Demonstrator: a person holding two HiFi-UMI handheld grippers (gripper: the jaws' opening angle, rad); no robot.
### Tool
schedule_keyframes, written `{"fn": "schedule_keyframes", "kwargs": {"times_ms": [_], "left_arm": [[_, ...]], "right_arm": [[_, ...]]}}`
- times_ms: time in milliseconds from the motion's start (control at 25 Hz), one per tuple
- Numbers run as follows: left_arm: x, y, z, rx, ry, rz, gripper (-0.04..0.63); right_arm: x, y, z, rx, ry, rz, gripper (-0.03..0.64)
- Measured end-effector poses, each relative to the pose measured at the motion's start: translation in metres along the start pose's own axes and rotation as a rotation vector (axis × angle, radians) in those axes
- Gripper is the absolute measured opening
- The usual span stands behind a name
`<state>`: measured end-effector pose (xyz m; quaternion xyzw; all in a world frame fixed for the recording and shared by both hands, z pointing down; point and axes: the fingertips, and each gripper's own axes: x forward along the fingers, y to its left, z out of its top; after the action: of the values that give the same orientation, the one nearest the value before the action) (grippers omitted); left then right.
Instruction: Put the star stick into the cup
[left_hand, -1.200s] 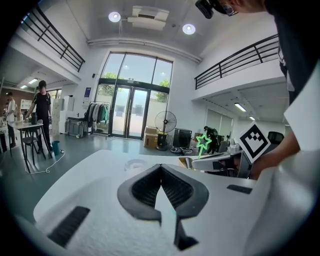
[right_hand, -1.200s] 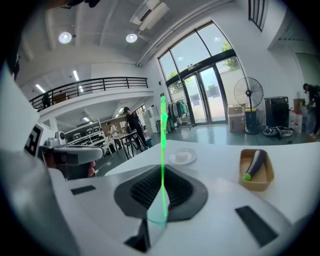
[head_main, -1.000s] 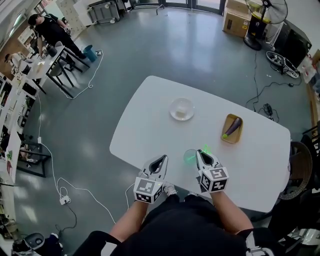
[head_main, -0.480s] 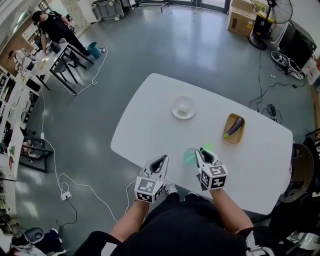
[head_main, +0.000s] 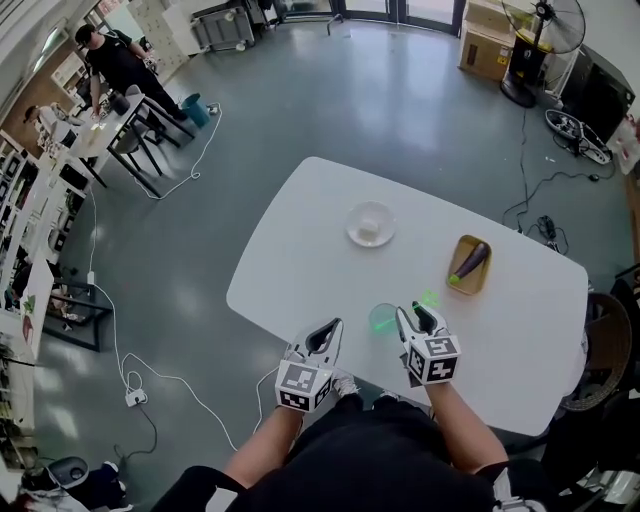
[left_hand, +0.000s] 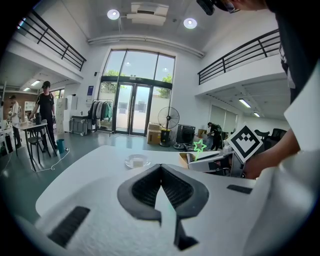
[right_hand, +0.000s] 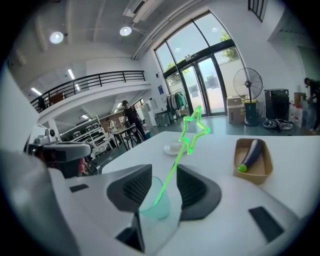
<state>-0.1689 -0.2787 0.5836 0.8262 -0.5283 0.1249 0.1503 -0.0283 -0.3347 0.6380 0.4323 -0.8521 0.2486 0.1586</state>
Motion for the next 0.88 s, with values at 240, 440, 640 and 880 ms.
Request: {"fn": "schedule_keyframes", "kwargs": {"times_ms": [240,440,640,880], "left_arm": [[0.002,-0.008,0.002,0.007,-0.011,-0.010,0.006],[0.003,-0.014,0.008,0.010,-0.026,-0.021,0.006],[0.004,-0.020,0.014,0.018,-0.045,-0.038,0.006],[0.003,-0.026,0.026,0.020,-0.075,-0.046,0.006]], "right_arm": [[-0.011,-0.011,-0.004,-0.003,0.004,-0.023,0.172],[-0.033,-0.011,-0.001,0.001,0.001,-0.028,0.170],[-0.056,0.004,0.011,-0.009,-0.035,-0.011,0.116],[-0.085,0.020,0.045,-0.020,-0.144,0.014,0.022]]}}
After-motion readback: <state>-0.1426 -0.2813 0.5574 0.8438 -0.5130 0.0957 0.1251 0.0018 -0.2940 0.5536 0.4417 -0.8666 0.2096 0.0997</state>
